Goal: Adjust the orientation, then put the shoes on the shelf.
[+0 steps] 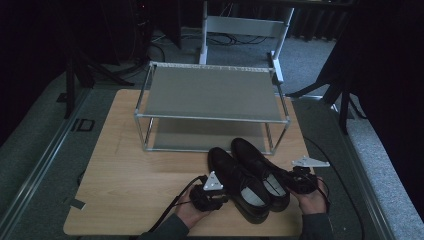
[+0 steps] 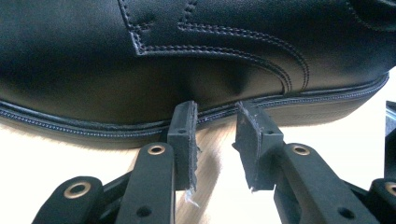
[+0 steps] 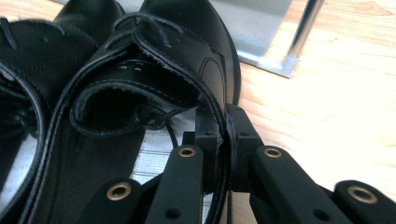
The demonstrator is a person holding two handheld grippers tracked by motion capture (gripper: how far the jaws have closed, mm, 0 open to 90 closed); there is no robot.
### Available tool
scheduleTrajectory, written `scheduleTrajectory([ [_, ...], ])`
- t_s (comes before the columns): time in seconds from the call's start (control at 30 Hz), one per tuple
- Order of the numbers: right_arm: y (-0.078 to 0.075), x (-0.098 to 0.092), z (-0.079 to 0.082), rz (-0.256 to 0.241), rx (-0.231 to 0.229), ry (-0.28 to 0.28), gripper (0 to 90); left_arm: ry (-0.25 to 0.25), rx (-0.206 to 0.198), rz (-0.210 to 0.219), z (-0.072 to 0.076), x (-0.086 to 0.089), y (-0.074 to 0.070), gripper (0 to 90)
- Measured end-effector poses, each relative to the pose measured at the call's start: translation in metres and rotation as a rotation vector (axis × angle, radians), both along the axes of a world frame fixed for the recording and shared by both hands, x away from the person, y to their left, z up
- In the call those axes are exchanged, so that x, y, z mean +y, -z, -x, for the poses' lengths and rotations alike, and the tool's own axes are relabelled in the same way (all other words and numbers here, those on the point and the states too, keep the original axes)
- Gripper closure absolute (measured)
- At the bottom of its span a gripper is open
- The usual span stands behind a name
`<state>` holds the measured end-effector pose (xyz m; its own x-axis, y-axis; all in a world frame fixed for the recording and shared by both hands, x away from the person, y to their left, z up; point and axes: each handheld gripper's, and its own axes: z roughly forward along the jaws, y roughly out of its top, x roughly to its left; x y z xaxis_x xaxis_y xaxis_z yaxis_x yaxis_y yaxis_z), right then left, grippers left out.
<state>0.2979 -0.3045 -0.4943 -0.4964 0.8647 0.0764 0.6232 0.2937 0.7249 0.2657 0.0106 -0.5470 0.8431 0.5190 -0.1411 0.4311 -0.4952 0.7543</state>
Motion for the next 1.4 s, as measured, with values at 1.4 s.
scheduleTrajectory([
  [1.4, -0.040, 0.018, 0.045, -0.013, -0.014, -0.046, 64.9, -0.105, -0.002, 0.017, -0.001, 0.037, -0.001, 64.7],
])
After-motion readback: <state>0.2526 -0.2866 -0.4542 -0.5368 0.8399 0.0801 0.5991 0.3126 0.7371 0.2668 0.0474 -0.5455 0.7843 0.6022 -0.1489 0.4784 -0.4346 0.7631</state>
